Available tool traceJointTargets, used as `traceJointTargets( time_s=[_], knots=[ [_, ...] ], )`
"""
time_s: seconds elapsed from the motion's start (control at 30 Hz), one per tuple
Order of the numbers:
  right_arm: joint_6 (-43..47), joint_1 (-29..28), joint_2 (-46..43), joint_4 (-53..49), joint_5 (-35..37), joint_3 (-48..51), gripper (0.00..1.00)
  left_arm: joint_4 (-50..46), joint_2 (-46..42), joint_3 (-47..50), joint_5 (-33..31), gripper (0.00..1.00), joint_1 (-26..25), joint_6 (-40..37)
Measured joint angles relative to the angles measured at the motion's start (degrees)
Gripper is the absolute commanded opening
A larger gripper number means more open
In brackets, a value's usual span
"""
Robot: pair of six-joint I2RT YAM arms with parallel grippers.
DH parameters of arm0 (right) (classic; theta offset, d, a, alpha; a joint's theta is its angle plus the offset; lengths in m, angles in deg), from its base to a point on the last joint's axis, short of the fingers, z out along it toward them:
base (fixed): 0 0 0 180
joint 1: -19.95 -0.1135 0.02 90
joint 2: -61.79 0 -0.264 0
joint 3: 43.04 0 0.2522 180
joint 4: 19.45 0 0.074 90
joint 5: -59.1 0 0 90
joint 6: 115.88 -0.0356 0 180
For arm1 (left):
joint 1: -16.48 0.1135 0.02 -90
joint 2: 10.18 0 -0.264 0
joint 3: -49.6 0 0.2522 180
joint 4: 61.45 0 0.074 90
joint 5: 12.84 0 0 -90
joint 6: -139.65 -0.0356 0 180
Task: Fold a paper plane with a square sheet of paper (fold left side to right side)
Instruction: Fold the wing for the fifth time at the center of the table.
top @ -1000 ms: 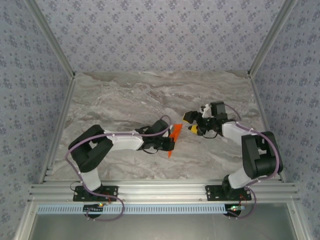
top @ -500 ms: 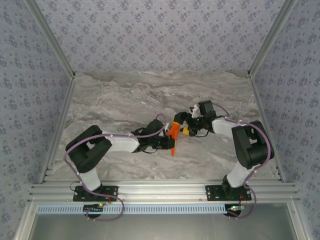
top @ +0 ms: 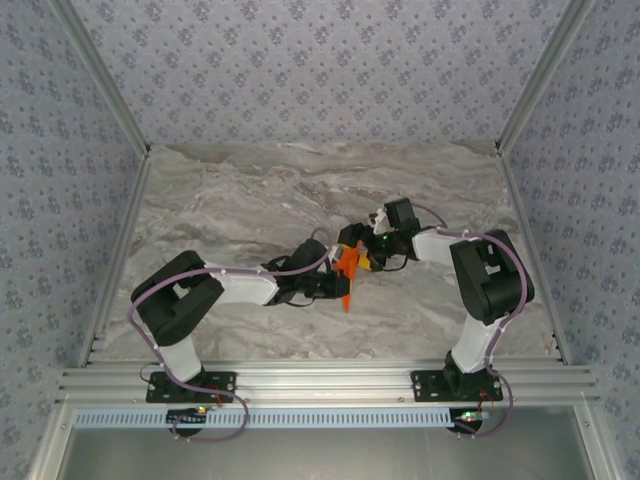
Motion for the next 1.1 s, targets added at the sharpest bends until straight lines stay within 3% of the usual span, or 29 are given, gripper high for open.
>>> traceJointTargets(
  time_s=[0.53,1.1],
  knots=[
    [6.0,-2.4,3.0,-13.2,6.2,-7.6,0.88,6.1,0.0,5.6,0.5,0.03,1.8,4.5],
    [8.1,-3.2,3.4,-15.6,7.3,-9.0,0.89,10.6,0.1,7.4,4.5,0.04,3.8,6.6]
  ],
)
